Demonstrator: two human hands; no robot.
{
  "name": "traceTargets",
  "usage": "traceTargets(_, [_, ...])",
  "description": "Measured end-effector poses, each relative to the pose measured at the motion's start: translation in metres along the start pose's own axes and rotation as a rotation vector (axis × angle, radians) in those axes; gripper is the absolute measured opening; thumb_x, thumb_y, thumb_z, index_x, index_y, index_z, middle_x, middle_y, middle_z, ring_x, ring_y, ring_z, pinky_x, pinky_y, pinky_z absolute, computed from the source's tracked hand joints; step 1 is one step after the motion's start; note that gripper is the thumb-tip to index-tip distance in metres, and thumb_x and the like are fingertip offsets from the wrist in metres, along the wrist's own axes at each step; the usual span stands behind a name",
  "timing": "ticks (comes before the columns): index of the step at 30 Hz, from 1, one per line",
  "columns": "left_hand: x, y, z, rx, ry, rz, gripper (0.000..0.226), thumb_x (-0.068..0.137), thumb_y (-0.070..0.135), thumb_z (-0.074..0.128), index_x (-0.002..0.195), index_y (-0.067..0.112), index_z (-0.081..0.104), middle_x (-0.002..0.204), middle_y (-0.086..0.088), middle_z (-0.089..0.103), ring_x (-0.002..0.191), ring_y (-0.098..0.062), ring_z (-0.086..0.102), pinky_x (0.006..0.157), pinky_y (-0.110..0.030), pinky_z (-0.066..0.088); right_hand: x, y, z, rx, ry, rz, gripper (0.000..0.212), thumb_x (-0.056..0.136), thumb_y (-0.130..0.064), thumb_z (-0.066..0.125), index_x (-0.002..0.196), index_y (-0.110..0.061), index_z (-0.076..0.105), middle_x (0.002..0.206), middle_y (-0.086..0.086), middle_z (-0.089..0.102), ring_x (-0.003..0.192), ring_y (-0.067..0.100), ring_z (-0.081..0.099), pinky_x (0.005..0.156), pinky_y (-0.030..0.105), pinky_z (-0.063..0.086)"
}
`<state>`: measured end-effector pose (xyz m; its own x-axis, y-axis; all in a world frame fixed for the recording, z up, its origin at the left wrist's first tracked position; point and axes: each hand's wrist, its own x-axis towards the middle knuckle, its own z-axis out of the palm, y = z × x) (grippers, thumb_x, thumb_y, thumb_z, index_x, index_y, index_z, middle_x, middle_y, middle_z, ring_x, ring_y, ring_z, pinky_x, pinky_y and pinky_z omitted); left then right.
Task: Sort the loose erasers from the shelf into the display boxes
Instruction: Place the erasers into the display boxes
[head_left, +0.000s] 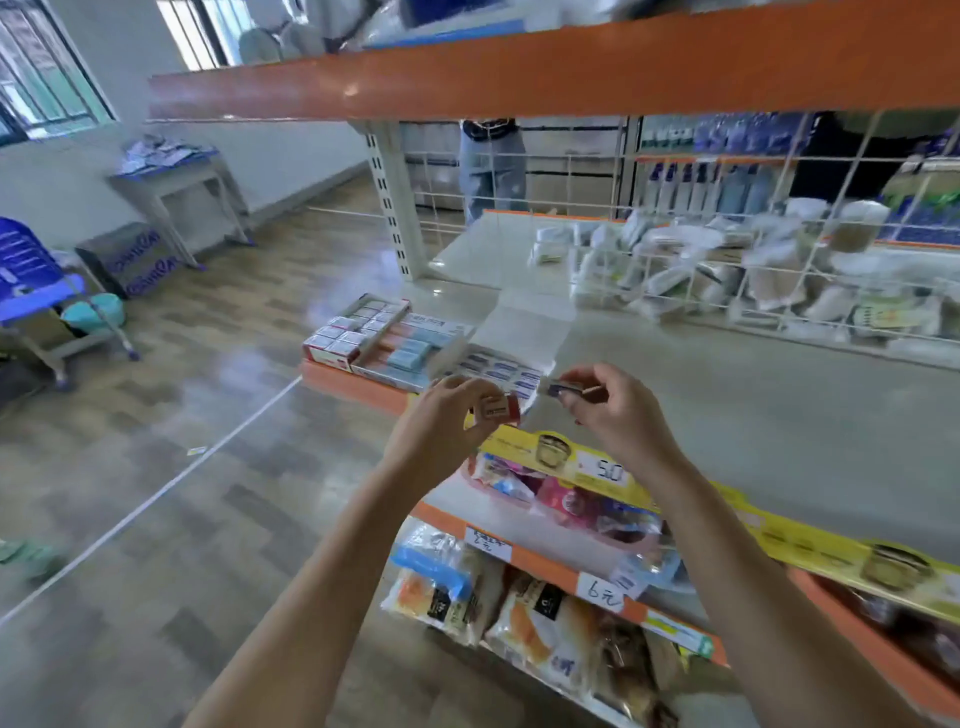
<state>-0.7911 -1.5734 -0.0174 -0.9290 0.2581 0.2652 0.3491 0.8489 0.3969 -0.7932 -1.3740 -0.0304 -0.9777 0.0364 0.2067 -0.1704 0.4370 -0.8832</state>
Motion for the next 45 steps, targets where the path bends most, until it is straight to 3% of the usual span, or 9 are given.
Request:
traceTargets(3, [0.018, -0.034, -0.004, 0.015, -0.01, 0.001, 0.034, 0.081, 0.02, 0.07, 0.114, 0.023, 0.065, 0.114, 0.0, 0.063, 0.101, -0.02, 0.058, 0.077, -0.024, 0.04, 0.028, -0.002, 0.023, -0.166, -0.003, -0.051, 0.019, 0.086, -0.015, 0.065, 0.104, -0.015, 0.064, 0.09, -0.009, 0.061, 0.077, 0.006, 0.057, 0.063, 0.009, 0.039])
traceTargets(8, [0.065, -0.074, -0.006, 0.032, -0.015, 0.022, 0.034, 0.082, 0.021, 0.069, 0.116, 0.021, 0.064, 0.112, -0.002, 0.062, 0.102, -0.024, 0.056, 0.079, -0.029, 0.041, 0.077, 0.01, 0.049, -0.448, -0.09, -0.063, 0.023, 0.085, -0.021, 0.064, 0.108, -0.016, 0.063, 0.105, -0.002, 0.067, 0.096, 0.013, 0.059, 0.073, 0.021, 0.039])
traceTargets(15, [0.113, -0.096, 0.002, 0.003, -0.072, 0.145, 0.035, 0.081, 0.021, 0.07, 0.115, 0.021, 0.064, 0.111, -0.002, 0.063, 0.104, -0.023, 0.057, 0.082, -0.029, 0.041, 0.088, 0.017, 0.061, -0.735, -0.172, -0.07, 0.019, 0.084, -0.036, 0.064, 0.1, -0.026, 0.065, 0.1, -0.005, 0.061, 0.102, 0.015, 0.045, 0.085, 0.028, 0.034])
traceTargets(20, [0.124, -0.104, 0.012, -0.012, -0.18, 0.225, 0.035, 0.084, 0.024, 0.066, 0.119, 0.023, 0.061, 0.115, 0.003, 0.061, 0.107, -0.016, 0.053, 0.074, -0.015, 0.028, 0.083, 0.006, 0.063, -0.734, -0.218, 0.033, 0.021, 0.083, -0.037, 0.065, 0.102, -0.03, 0.062, 0.105, -0.012, 0.06, 0.108, 0.011, 0.042, 0.088, 0.03, 0.031])
traceTargets(24, [0.126, -0.113, 0.016, -0.076, -0.203, 0.31, 0.035, 0.082, 0.025, 0.069, 0.116, 0.022, 0.063, 0.112, 0.002, 0.064, 0.105, -0.019, 0.055, 0.086, -0.031, 0.043, 0.081, -0.004, 0.066, -0.753, -0.246, 0.114, 0.02, 0.083, -0.041, 0.064, 0.102, -0.032, 0.062, 0.096, -0.015, 0.056, 0.106, 0.009, 0.039, 0.088, 0.032, 0.026])
traceTargets(27, [0.125, -0.123, 0.017, -0.114, -0.203, 0.385, 0.034, 0.078, 0.024, 0.072, 0.111, 0.022, 0.065, 0.106, 0.002, 0.067, 0.099, -0.024, 0.058, 0.082, -0.042, 0.047, 0.075, -0.009, 0.068, -0.74, -0.227, 0.168, 0.016, 0.086, -0.042, 0.059, 0.101, -0.037, 0.064, 0.084, -0.021, 0.048, 0.102, 0.006, 0.037, 0.09, 0.032, 0.026])
traceTargets(34, [0.122, -0.148, 0.002, -0.215, -0.203, 0.516, 0.036, 0.078, 0.025, 0.072, 0.113, 0.02, 0.064, 0.106, 0.001, 0.067, 0.097, -0.023, 0.058, 0.079, -0.043, 0.05, 0.069, -0.016, 0.087, -0.856, -0.103, 0.259, 0.009, 0.085, -0.037, 0.063, 0.093, -0.033, 0.065, 0.09, -0.021, 0.05, 0.107, 0.006, 0.042, 0.086, 0.029, 0.026])
traceTargets(40, [0.133, -0.192, -0.029, -0.193, -0.193, 0.52, 0.034, 0.079, 0.021, 0.073, 0.112, 0.019, 0.065, 0.106, 0.001, 0.067, 0.1, -0.019, 0.059, 0.084, -0.03, 0.048, 0.077, -0.033, 0.091, -0.859, -0.047, 0.308, 0.013, 0.088, -0.03, 0.061, 0.099, -0.03, 0.067, 0.088, -0.015, 0.056, 0.1, 0.016, 0.049, 0.084, 0.031, 0.031])
traceTargets(45, [0.165, -0.247, -0.055, -0.132, -0.146, 0.336, 0.034, 0.075, 0.015, 0.075, 0.107, 0.017, 0.067, 0.101, -0.001, 0.067, 0.093, -0.018, 0.057, 0.077, -0.025, 0.04, 0.117, -0.061, 0.128, -0.8, 0.025, 0.105, 0.019, 0.088, -0.022, 0.061, 0.105, -0.016, 0.068, 0.102, 0.0, 0.067, 0.097, 0.017, 0.053, 0.084, 0.029, 0.036])
